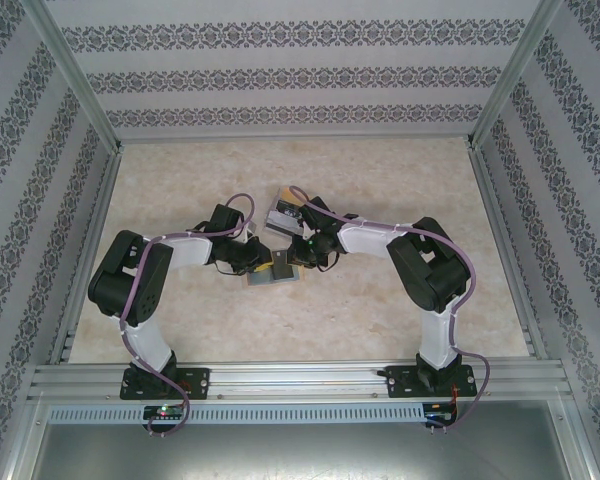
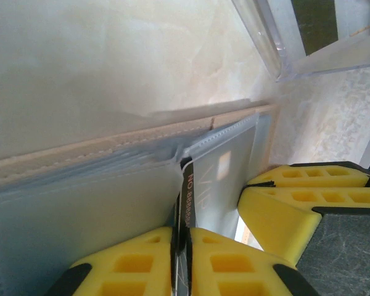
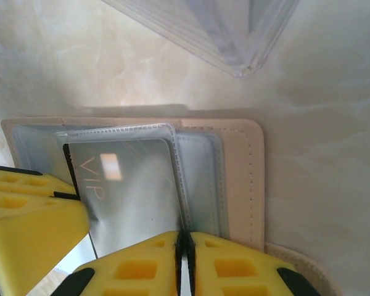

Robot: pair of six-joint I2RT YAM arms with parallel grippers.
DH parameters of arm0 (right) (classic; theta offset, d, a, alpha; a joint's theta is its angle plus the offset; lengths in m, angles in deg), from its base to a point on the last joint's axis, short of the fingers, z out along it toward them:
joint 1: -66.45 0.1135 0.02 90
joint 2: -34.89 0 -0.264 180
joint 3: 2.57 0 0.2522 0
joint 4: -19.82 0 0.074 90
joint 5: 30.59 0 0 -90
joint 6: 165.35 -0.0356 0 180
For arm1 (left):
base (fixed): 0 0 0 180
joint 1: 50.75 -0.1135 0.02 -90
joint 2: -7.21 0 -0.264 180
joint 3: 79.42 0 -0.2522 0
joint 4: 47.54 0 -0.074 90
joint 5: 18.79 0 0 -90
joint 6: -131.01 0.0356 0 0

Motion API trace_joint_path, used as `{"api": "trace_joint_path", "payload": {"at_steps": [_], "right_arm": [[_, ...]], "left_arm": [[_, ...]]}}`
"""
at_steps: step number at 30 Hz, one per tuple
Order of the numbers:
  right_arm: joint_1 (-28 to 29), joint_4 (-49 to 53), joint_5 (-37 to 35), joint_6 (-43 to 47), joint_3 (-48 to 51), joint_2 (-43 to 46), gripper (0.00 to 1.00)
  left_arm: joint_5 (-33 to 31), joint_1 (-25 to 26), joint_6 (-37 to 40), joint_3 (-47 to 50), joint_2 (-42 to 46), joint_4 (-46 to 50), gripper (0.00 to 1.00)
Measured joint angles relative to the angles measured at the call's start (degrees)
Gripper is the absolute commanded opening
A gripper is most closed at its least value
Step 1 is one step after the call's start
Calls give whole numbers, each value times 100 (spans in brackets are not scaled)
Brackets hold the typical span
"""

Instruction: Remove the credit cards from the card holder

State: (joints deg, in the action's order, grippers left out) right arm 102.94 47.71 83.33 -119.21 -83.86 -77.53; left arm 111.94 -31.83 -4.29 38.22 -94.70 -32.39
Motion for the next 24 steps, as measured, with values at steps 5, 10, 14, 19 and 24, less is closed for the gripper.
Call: {"api": "trace_joint_path", "payload": {"at_steps": [5,10,14,19,24], "right_arm": [[-2,-28,-4,-39,28,17,16],[0,-61,-76,-70,87,66,16],[-2,-162,-98,-98,170,107,16],[-4,-225,-92,-105,210,127,16],[-22,-306,-44,-122,247,136,19]], "left_arm": [[-11,-26,0,37,-4,-57,0],[-46,-28,144,37,0,-39,0],[-72,-28,306,37,66,33,0],[-94,-28,439,37,247,214,0],[-199,-52,483,107,361,313,0]]}}
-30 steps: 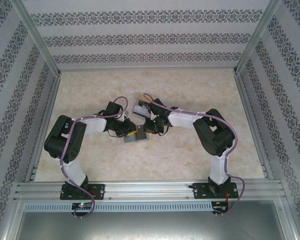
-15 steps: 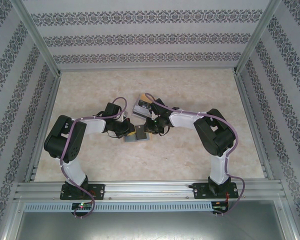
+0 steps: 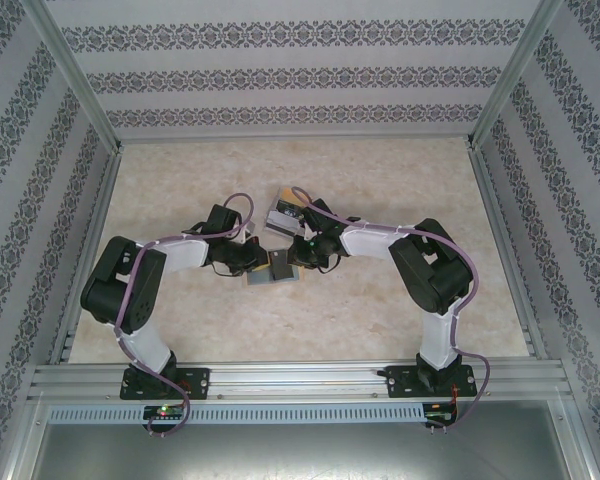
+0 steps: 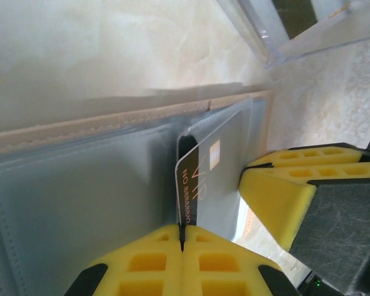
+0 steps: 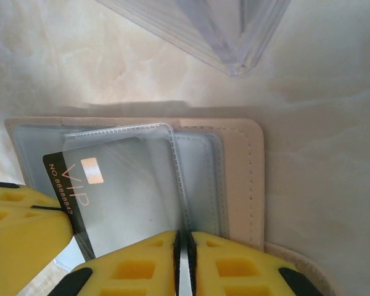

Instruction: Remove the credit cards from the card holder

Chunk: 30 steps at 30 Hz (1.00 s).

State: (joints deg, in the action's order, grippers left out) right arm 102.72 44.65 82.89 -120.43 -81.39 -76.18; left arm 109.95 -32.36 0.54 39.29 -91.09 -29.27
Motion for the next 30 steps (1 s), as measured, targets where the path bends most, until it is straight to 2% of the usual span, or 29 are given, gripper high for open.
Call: {"api": "trace_joint_path", "payload": {"at_steps": [5,18,25,27,30], "right_arm": [[-9,-136,105,-17,70,31,23],[4,-37,31,127,116,181,24],[221,164,-50,350,-4,267,25],[264,205,-48,350,-85,238,25],[297,249,-46,356,-236,118,25]], "left_arm": [[-63,-20,2,48,33,79,0],[-153,-90,4,127,221,175,0],[-155,-96,44,125,221,240,0],[-153,-96,44,122,219,240,2],[-151,-101,44,122,214,240,10]]}}
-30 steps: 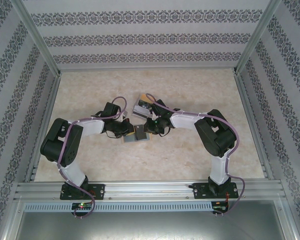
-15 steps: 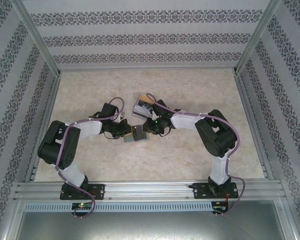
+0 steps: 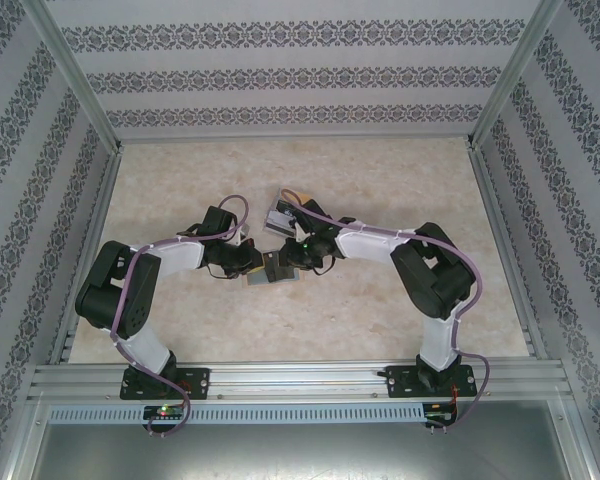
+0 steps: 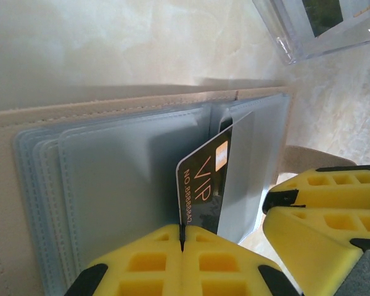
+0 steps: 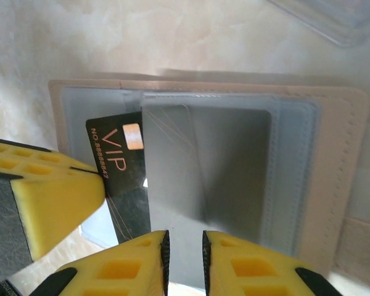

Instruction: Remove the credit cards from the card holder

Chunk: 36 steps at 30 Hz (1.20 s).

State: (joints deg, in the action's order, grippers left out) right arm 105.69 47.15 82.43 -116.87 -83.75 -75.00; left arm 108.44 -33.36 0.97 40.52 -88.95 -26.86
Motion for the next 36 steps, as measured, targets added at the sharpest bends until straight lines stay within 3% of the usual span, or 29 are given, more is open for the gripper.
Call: {"api": "trace_joint_path", "payload": {"at_steps": [10,18,21,27,36], "right_arm": [[2,229,2,57,-236,-280,27],[2,155,195,55,-238,-326,27],[2,131,221,52,-238,-341,26],[0,122,210,7,-232,-343,26],[-68,-57,195,-31,-4,-195,27]], "left_arm": [[92,-26,-81,-22,-103,-17,27],[350,-26,-243,-22,-186,-262,30],[413,-26,-269,-22,-219,-313,26],[341,-26,-225,-48,-214,-245,5],[-664,-26,289,-435,595,1279,3]]}}
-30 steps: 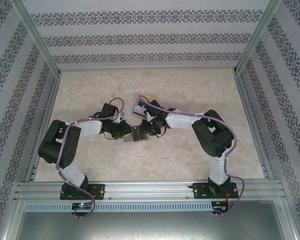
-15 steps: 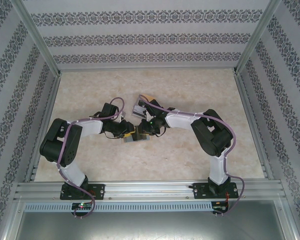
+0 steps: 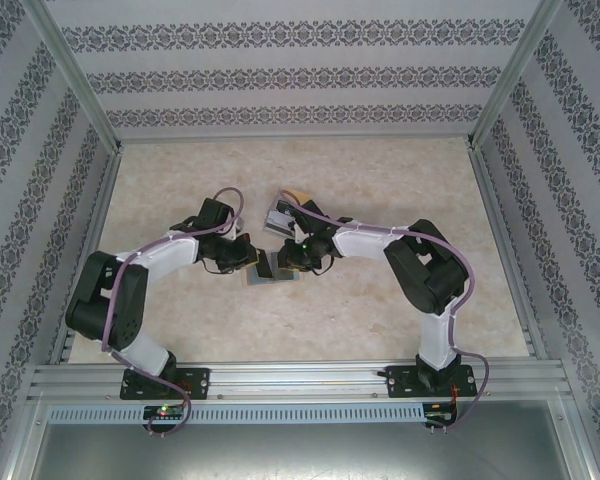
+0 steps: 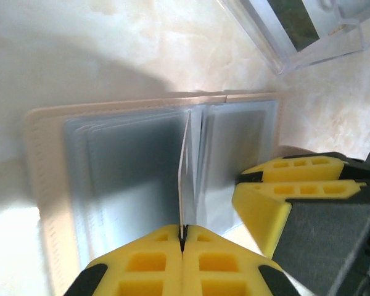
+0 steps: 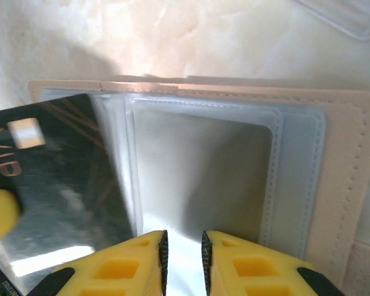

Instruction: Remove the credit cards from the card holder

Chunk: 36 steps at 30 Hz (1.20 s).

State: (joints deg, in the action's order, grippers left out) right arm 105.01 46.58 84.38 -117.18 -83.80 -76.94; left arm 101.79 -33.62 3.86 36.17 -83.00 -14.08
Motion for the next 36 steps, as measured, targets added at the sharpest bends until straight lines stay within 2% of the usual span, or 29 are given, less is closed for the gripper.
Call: {"api": "trace_joint_path", "payload": {"at_steps": [3,8,13,17,27,36], "right_arm": [[-55,2,9,2,59,120,32],[-210,-313,186,-31,201,643,47],[-612,-1049,608,-245,247,1231,65],[-1023,-1556,979,-372,249,1447,74],[-1709,-2197,2177,-1062,-328,1279,75],[-1965,-2426,2688,-1473,-601,1207,70]], "left_arm": [[-417,-7,184,-245,273,651,3],[-713,-57,415,-940,597,1266,3],[-494,-74,343,-1484,791,970,4],[-74,-74,-72,-1622,680,286,4],[975,-74,-1563,-2188,-389,-1596,5],[1237,-114,-2444,-2144,-507,-2592,5]]}}
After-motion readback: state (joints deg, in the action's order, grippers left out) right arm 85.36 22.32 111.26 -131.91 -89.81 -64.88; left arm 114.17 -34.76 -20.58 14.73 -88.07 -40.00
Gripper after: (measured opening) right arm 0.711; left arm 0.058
